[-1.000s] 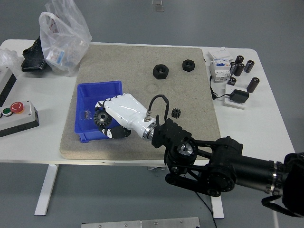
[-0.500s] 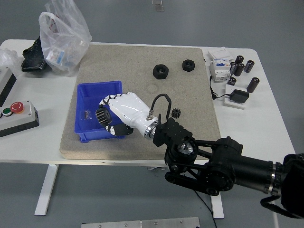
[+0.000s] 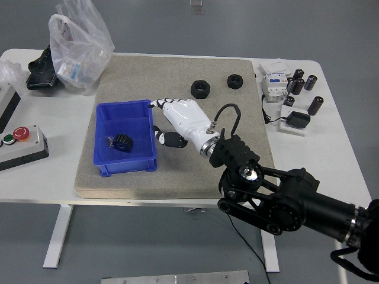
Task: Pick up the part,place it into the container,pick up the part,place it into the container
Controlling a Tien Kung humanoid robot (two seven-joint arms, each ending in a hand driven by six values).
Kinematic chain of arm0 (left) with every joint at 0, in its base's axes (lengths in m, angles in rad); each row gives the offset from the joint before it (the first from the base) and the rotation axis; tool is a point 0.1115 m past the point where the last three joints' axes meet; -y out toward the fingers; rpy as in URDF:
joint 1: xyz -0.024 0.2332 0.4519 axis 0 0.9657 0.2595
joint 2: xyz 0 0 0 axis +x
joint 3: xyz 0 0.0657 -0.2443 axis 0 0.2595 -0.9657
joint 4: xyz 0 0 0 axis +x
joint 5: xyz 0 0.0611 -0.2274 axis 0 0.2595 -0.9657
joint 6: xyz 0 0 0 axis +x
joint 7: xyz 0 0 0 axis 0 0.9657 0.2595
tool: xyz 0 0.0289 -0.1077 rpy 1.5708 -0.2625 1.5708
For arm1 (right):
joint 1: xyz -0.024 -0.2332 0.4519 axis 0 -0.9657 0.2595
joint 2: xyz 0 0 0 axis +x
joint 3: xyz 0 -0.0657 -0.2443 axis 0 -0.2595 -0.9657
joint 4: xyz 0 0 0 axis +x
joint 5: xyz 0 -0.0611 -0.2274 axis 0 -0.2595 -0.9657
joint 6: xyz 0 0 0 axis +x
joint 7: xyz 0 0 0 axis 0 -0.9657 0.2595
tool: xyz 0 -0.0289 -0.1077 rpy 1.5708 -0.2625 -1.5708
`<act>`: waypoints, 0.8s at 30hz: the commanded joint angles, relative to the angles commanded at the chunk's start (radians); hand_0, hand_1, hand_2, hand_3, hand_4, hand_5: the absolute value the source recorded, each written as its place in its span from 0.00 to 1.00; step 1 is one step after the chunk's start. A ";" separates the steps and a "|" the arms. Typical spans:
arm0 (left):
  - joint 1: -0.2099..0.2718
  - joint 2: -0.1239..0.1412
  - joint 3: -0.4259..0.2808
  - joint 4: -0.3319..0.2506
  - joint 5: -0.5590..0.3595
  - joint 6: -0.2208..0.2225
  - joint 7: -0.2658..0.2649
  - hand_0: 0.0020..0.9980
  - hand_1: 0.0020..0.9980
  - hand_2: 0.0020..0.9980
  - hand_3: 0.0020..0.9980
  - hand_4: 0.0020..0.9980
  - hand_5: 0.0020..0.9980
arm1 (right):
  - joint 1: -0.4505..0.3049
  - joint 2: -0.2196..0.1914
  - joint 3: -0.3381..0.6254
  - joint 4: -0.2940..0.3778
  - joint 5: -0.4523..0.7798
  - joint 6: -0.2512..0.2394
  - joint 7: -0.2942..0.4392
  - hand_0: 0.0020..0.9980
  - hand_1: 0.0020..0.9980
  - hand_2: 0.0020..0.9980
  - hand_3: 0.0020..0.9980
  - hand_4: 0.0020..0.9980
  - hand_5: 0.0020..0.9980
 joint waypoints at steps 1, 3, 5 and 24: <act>0.001 0.000 -0.001 0.000 0.001 0.000 0.000 0.67 0.46 0.53 0.63 0.62 0.24 | -0.011 -0.008 0.019 -0.003 -0.003 0.006 -0.010 0.41 0.72 0.81 0.82 0.56 0.29; 0.001 0.000 -0.002 0.000 0.004 0.000 0.000 0.67 0.46 0.53 0.63 0.62 0.24 | -0.029 -0.023 0.044 -0.011 -0.008 0.020 -0.028 0.38 0.71 0.82 0.85 0.70 0.38; 0.001 -0.001 -0.003 0.000 0.006 0.000 0.000 0.67 0.46 0.53 0.63 0.62 0.24 | -0.056 -0.043 0.063 -0.016 -0.007 0.031 -0.036 0.38 0.71 0.82 0.85 0.70 0.38; -0.003 0.000 0.008 0.000 0.002 -0.001 -0.004 0.67 0.46 0.53 0.63 0.62 0.24 | -0.182 -0.099 0.112 -0.088 0.032 -0.007 0.031 0.33 0.66 0.76 0.81 0.80 0.51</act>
